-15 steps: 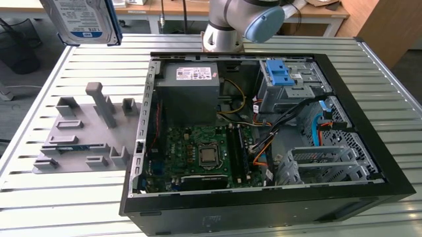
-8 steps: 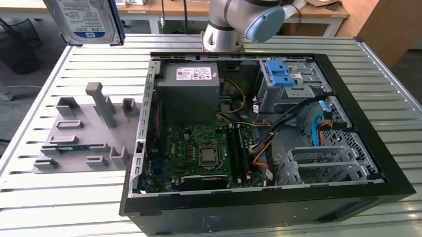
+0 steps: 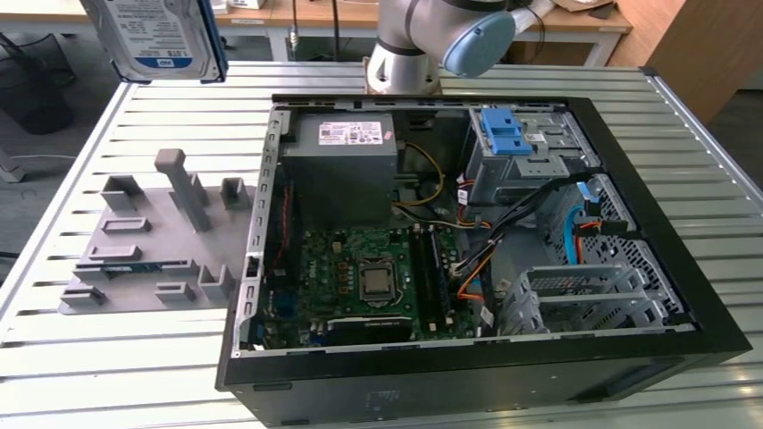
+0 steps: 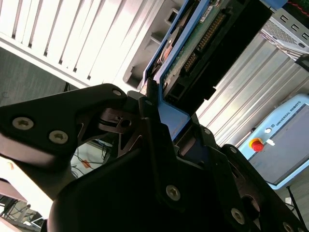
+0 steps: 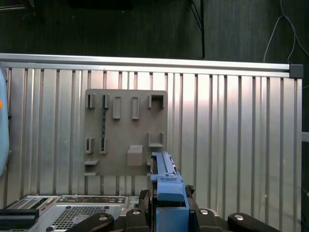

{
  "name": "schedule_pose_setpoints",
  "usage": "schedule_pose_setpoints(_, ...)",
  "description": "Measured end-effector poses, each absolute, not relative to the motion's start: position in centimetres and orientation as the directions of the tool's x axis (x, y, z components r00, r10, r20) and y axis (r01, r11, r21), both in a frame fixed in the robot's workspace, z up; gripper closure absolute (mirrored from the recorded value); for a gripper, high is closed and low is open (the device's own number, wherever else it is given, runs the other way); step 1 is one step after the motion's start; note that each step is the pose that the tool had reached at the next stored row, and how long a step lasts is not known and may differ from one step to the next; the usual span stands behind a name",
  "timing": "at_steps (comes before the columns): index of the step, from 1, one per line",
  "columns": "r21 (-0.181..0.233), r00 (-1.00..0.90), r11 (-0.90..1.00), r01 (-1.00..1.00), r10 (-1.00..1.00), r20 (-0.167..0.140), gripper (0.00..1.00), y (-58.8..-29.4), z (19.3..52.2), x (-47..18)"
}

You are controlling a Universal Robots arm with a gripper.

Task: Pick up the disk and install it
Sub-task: 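Pick up the disk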

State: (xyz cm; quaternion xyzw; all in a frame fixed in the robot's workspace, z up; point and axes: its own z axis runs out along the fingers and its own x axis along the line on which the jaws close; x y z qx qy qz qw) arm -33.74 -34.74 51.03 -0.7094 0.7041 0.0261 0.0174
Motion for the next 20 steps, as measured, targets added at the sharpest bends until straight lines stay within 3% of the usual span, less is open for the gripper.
schedule_pose_setpoints(20, 0.012, 0.007, -0.008, -1.000, -0.998, -0.061, 0.64, -34.74, 51.03, -33.13)
